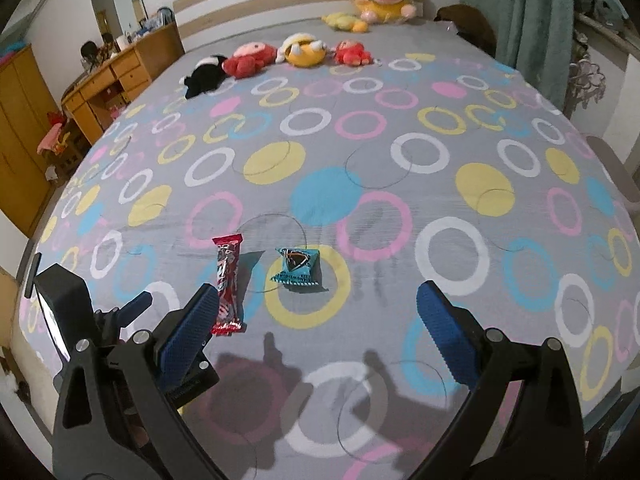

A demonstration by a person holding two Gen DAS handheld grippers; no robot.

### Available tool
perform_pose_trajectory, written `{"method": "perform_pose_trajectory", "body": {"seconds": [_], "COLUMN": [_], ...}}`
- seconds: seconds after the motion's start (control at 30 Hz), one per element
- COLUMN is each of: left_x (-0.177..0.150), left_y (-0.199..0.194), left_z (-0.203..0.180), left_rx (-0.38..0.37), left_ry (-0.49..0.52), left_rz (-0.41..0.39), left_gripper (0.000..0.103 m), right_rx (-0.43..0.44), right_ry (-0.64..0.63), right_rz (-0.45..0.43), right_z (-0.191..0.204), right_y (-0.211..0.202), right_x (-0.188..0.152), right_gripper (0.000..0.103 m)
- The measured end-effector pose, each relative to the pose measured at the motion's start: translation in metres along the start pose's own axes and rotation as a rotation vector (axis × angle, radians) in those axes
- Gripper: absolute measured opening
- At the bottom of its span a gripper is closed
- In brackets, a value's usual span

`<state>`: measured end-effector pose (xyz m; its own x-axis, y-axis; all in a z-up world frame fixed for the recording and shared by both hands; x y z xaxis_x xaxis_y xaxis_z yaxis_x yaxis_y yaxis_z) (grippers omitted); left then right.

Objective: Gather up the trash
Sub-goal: 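Grasp the red candy stick with the left tool while the right tool grasps the blue candy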

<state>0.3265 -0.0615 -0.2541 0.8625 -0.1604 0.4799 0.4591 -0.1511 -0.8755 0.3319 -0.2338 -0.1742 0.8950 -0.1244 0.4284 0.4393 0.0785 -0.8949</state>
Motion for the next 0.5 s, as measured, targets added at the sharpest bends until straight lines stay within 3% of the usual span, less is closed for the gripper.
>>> {"method": "perform_pose_trajectory", "body": {"seconds": [0.5], "left_x": [0.017], "left_y": [0.038], "left_z": [-0.001], "left_rx": [0.013], "left_ry": [-0.039], "left_rz": [0.073], "left_gripper": [0.091], "right_rx": [0.047], "right_ry": [0.025], "right_rz": [0.176], "right_z": [0.004], "right_y": [0.091], "right_x": [0.037], "right_gripper": [0.097]}}
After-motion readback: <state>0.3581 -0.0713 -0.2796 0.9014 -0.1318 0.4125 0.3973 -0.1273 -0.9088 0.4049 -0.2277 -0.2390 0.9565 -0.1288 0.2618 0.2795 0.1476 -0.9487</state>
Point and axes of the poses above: each gripper's, at about its wrist camera, not at the fingertips, and y roughly the way its jaws point, z to its left, x to its top, the point moved 1 cm from there along y, roughly the way its jaws point, and after that the axes turned 10 degrees about z, right-handed, at the moved point
